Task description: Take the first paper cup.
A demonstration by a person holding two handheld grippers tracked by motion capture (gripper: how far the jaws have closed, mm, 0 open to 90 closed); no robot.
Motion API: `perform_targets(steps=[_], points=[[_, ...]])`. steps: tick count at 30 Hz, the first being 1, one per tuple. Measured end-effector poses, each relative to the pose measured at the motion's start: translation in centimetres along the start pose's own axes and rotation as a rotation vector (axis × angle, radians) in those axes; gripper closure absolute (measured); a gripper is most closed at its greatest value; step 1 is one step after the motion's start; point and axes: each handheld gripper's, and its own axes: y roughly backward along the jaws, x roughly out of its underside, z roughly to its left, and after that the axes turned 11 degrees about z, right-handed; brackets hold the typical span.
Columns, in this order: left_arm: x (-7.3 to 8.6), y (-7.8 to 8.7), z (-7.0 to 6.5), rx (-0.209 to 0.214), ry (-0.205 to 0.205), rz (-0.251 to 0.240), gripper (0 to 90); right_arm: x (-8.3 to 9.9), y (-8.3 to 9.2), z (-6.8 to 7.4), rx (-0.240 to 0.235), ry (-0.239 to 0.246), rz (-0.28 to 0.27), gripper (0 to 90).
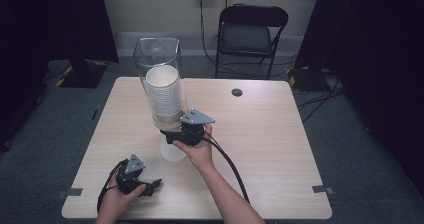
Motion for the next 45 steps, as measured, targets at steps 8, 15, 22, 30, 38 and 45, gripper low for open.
perform_targets(steps=[8, 15, 22, 30, 38, 45], points=[[0.0, 0.0, 0.0, 0.0, 0.001, 0.0, 5.3, 0.1, -0.3, -0.3, -0.002, 0.014, 0.009, 33.4], [0.0, 0.0, 0.0, 0.002, 0.005, 0.001, 5.4, 0.9, -0.3, -0.2, 0.016, 0.045, 0.018, 34.7], [0.0, 0.0, 0.0, 0.001, 0.002, 0.003, 5.3, 1.1, -0.5, -0.2, 0.009, 0.066, 0.019, 35.1], [0.0, 0.0, 0.0, 0.001, 0.002, 0.004, 5.1, 6.7, -1.2, -1.7, 0.039, 0.069, 0.191, 37.0], [0.0, 0.0, 0.0, -0.002, -0.004, 0.006, 4.6, 5.8, -0.4, -2.8, 0.005, 0.146, 0.415, 35.8], [0.0, 0.0, 0.0, -0.003, -0.003, 0.005, 4.6, 8.0, 3.1, -4.6, 0.023, 0.141, 0.438, 35.1]])
